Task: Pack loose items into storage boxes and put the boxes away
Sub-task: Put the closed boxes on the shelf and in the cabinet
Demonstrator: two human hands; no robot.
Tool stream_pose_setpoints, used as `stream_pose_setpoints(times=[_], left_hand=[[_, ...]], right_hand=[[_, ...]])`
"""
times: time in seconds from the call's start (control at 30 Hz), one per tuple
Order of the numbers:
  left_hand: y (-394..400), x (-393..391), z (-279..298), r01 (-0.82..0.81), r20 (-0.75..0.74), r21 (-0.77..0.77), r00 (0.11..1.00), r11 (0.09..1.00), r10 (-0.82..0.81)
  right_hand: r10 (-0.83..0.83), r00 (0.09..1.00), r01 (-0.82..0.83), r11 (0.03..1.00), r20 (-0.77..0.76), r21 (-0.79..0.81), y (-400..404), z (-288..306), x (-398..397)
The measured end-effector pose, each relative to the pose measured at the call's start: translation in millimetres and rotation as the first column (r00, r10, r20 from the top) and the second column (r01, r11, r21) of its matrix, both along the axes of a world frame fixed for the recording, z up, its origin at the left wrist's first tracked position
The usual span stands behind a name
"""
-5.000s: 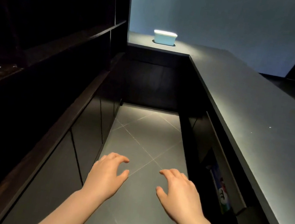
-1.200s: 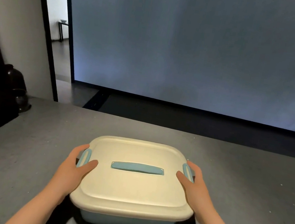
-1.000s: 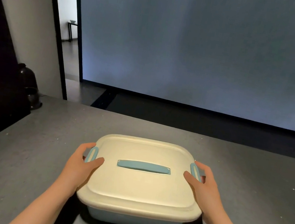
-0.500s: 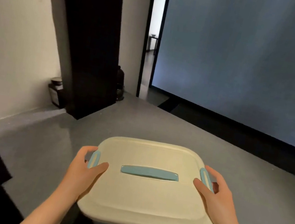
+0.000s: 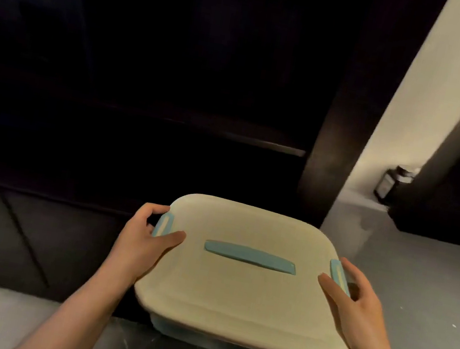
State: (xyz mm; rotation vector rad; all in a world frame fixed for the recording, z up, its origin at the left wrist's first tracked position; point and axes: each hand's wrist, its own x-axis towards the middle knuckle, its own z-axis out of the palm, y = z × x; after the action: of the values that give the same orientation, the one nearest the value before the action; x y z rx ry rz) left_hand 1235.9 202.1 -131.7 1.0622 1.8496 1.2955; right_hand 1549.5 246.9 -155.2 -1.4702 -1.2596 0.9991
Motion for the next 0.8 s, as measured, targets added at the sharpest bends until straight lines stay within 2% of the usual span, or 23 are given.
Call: stream_pose_setpoints(times=[0.1,0.2,0.33,0.57,0.8], left_hand=[[-53,-77,-1,-0.206,0.010,-0.009,0.979,0.979,0.206],[-111,-151,-6,-0.391,-0.002,0.004,0.920,0.920,0.391],[-190,-241,-9,-0.570,-0.033,0.002,0.821,0.822,0.570],[-311,-358,-13,-0.828,-0.043,-0.001,0.560,0.561,0.827],[-388,-426,-13,-0.946,-0.009,0.017,0.325,0.325,0.946]], right_hand=[[0.199,0.980,-0.199,0.980,-0.026,-0.007,11,4,-92],[0.351,0.934,-0.352,0.936,-0.063,0.004,8,4,-192],[0.557,0.830,-0.557,0.830,-0.042,0.004,-12,-6,-325],[0.797,0.597,-0.801,0.598,-0.088,-0.024,-68,-6,-529],[0.929,0.369,-0.929,0.367,-0.036,-0.048,-118,-1,-681]])
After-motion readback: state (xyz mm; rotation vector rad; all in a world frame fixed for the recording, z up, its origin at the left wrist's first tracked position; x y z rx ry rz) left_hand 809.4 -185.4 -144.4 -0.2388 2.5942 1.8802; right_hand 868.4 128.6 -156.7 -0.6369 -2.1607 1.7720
